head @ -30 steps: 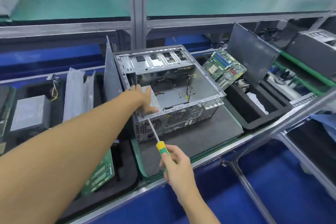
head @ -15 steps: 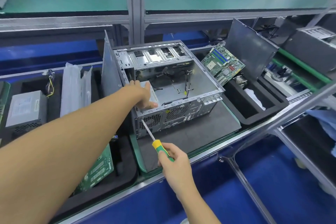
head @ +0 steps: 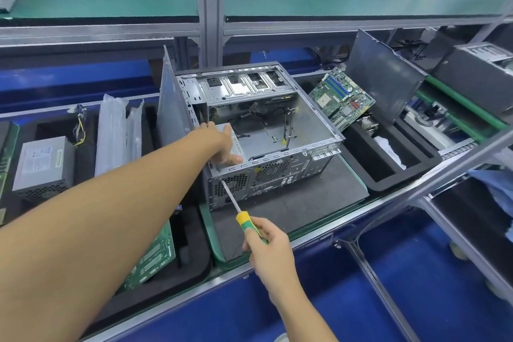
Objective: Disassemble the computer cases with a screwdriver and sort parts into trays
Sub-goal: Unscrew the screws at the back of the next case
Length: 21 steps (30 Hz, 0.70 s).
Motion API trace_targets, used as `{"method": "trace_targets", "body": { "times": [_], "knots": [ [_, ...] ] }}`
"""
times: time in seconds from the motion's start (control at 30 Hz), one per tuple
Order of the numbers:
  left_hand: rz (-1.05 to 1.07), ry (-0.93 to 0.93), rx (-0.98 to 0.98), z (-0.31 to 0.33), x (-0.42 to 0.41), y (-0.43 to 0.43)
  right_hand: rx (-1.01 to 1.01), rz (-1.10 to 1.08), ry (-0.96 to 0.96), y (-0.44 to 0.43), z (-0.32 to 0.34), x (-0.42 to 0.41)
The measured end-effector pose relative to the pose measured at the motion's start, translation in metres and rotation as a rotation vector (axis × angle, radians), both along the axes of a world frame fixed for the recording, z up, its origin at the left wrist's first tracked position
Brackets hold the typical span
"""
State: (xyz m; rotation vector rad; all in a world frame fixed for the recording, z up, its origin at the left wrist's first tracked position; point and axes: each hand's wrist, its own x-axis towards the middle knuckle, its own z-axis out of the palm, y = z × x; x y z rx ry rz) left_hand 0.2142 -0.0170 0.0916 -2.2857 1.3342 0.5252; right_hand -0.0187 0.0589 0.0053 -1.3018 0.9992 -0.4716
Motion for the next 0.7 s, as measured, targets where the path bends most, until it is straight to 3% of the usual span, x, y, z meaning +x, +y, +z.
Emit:
{"method": "trace_targets", "body": {
  "times": [0.7],
  "knots": [
    [-0.008, 0.004, 0.003, 0.0022, -0.0023, 0.0013, -0.014, 0.011, 0.000, 0.0046, 0.0022, 0.0001]
  ]
}}
